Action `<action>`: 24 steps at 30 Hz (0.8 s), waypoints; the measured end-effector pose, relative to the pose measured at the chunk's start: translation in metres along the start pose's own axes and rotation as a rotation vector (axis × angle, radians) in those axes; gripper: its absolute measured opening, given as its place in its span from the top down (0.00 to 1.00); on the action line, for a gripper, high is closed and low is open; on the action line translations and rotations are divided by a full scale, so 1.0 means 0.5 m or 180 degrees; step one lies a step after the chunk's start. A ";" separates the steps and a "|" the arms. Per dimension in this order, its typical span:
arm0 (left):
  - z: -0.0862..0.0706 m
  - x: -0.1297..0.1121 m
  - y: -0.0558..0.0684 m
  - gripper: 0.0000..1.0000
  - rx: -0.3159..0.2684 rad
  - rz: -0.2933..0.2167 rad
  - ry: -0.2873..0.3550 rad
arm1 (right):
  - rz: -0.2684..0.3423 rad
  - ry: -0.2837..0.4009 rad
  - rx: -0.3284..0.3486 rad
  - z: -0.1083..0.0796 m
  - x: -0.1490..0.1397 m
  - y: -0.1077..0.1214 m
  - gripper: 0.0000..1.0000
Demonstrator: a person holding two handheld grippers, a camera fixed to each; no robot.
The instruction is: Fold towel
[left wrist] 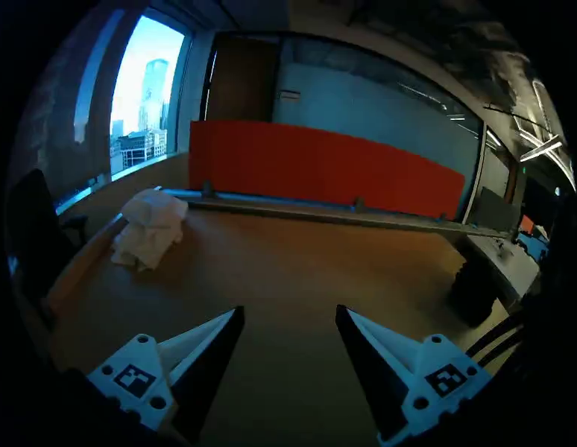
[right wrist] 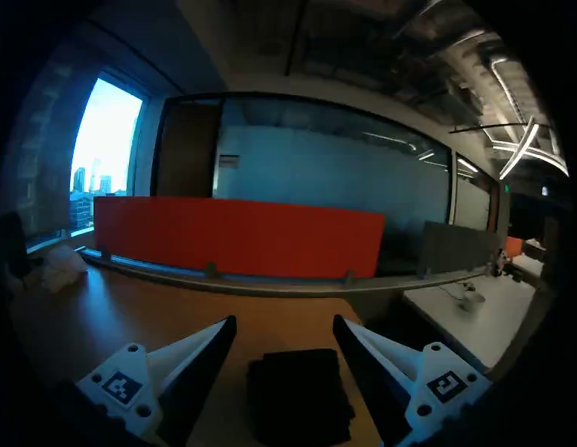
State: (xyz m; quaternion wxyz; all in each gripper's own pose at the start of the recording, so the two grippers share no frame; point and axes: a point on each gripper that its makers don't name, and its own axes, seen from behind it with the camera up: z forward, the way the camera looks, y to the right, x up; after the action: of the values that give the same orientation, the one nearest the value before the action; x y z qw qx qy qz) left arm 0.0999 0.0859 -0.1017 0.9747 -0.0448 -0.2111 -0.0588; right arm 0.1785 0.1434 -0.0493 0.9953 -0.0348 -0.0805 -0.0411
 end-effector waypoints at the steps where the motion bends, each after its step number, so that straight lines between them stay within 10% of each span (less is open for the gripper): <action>1: 0.002 0.012 -0.003 0.09 0.0012 0.0016 0.0054 | 0.0005 -0.0001 0.0009 0.000 0.001 -0.003 0.00; 24: 0.055 0.245 -0.081 0.10 0.0131 0.0243 0.0911 | 0.0108 0.0113 0.0298 0.016 0.085 -0.145 0.00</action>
State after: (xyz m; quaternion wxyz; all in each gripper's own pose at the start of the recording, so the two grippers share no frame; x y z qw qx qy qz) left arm 0.1942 0.0374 -0.0230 0.9970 -0.0241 -0.0692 -0.0231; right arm 0.2127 0.0687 -0.0302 0.9977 0.0111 -0.0641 -0.0211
